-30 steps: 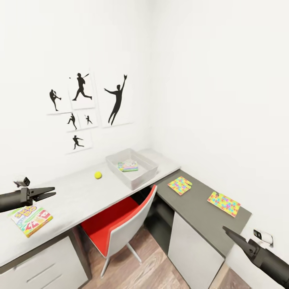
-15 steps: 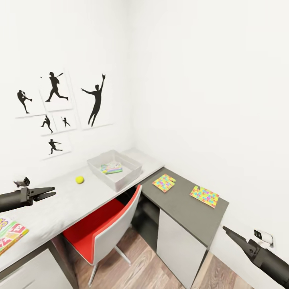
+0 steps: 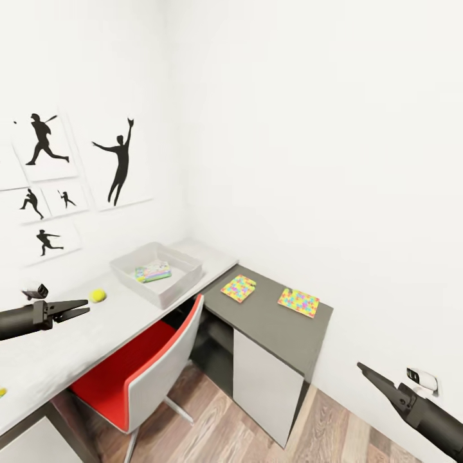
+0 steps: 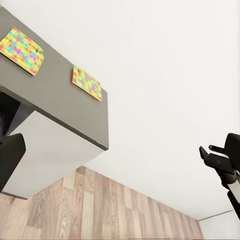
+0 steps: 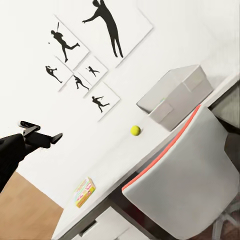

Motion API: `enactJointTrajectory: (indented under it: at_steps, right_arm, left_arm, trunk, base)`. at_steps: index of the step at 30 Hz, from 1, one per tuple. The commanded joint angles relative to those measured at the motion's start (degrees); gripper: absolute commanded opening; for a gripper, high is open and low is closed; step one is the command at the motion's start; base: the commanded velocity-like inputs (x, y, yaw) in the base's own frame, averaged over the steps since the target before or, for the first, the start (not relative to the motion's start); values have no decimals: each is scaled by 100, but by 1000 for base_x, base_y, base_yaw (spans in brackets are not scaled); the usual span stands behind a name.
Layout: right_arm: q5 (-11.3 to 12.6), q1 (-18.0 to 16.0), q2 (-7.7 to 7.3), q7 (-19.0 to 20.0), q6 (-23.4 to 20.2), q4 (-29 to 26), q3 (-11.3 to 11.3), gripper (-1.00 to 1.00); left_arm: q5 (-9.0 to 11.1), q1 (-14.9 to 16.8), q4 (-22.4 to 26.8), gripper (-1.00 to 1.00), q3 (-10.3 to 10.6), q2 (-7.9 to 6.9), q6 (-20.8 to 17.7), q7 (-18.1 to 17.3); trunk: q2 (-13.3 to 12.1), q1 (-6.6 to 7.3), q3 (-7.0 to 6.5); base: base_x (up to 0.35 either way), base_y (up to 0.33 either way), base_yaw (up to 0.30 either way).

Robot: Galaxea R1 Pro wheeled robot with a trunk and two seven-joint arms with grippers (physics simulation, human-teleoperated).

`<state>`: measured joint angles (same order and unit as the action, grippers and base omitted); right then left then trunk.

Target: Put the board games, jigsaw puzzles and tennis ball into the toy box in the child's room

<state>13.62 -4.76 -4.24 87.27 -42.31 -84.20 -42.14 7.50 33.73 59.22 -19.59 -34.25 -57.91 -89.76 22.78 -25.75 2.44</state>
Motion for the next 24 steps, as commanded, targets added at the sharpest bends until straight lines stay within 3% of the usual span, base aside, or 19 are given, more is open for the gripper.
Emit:
enactJointTrajectory:
  at_steps: [1, 24]
  right_arm:
    - [3, -7, 0, 18, -60, 0, -2, 100]
    - [35, -7, -7, 27, -75, -6, -18, 100]
  left_arm:
    - [-3, 2, 2, 100, -1, -3, -61, -24]
    - [-7, 2, 2, 100, -1, 7, -54, -24]
  trunk:
    - [14, -3, 14]
    - [14, -3, 14]
  base:
    - [-43, 18, -281]
    - [-7, 3, -281]
